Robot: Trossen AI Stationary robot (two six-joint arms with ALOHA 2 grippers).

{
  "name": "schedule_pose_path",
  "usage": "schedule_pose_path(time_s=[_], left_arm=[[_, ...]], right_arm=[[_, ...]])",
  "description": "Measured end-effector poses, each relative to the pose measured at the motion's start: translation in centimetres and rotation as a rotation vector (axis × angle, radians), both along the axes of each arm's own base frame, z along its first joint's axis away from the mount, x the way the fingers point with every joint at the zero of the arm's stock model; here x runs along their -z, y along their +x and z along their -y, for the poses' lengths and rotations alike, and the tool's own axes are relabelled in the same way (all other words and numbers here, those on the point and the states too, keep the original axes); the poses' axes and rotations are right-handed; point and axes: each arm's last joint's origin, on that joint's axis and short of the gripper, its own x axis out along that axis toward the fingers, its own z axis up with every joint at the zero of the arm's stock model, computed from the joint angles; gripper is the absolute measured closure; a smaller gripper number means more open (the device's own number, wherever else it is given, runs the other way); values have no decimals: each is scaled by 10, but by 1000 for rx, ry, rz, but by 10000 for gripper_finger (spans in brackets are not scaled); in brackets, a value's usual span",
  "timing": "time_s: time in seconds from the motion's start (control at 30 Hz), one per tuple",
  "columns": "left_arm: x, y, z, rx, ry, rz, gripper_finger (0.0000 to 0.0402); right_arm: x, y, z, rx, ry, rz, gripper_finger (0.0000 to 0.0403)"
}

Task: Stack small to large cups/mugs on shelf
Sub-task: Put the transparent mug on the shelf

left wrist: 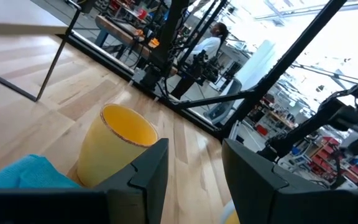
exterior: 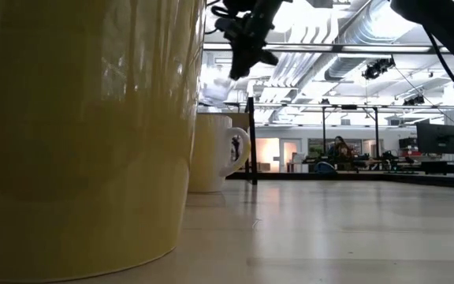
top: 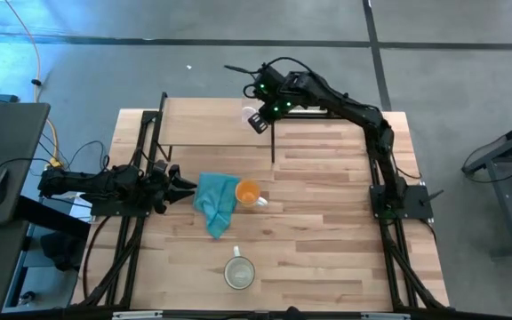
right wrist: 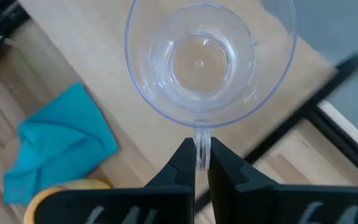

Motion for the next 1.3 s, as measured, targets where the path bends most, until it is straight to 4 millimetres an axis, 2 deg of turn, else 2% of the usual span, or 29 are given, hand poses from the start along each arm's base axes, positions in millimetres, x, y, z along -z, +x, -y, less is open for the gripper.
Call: schedule_pose_path(time_s=[0.13, 0.33, 0.93, 1.3], left_arm=[[0, 0, 0, -14, 0, 5, 263], [0, 0, -1, -20, -5, 5, 263], [0, 0, 0, -16, -25, 6, 263], [0, 0, 0, -9, -19, 4, 263]], right_arm=[[-2, -1, 0, 1, 0, 2, 403], [12, 2, -4, -12, 34, -50, 402], [12, 3, -5, -15, 39, -42, 391], [28, 12, -2, -32, 82, -62, 388]])
